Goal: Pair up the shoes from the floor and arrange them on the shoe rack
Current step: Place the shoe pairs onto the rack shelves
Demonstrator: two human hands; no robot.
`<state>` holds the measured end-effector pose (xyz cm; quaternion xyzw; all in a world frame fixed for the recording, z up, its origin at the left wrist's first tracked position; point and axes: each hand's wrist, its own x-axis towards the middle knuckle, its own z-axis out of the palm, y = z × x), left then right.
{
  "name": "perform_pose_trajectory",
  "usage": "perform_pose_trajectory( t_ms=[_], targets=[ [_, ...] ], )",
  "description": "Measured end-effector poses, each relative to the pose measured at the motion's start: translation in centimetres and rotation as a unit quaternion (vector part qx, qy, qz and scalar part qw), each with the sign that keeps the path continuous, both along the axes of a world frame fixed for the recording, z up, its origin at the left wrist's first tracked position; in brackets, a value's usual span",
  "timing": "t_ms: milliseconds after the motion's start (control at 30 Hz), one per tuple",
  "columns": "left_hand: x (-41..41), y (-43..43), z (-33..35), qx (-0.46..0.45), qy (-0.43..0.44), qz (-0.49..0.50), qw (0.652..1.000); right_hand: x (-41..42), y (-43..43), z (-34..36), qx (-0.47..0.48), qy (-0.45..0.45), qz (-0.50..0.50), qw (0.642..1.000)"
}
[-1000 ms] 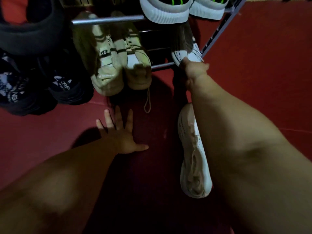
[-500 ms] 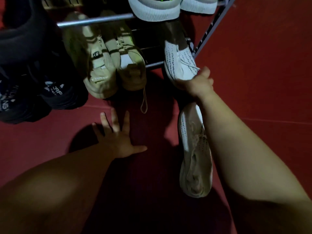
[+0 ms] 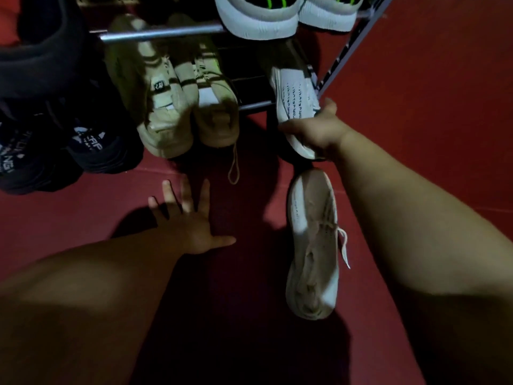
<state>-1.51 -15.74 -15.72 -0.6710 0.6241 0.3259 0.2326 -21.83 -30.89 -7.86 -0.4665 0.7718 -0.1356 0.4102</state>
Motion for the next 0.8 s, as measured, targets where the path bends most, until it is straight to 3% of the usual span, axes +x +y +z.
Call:
perform_pose_trajectory(
  t_ms=[200,333,467,567,700,800],
  targets=[
    [0.0,0.4,0.9,-0.022,0.030,0.027,0.999,-5.4,7.0,4.1,0.027,0.107,0.128,0.986],
    [2.1,0.8,0.8,-0.064,0.107,0.042,0.991,-6.4,10.7,7.0,-0.003,0.174,0.224,0.959],
    [5.1,0.6,2.5,-0.196,0.254,0.128,0.938,-5.3,13.1,8.7,0.006,0.203,0.359,0.911],
    [6.6,0.8,4.8,-0.279,0.296,0.169,0.898,-2.3,13.4,8.7,0.007,0.242,0.493,0.836],
    [7.6,3.6,5.5,-0.246,0.285,0.101,0.921,2.8,13.4,6.5,-0.039,0.321,0.672,0.667],
    [7.7,6.5,5.1,-0.140,0.301,0.004,0.943,4.5,12.8,5.1,-0.130,0.325,0.720,0.599]
  ],
)
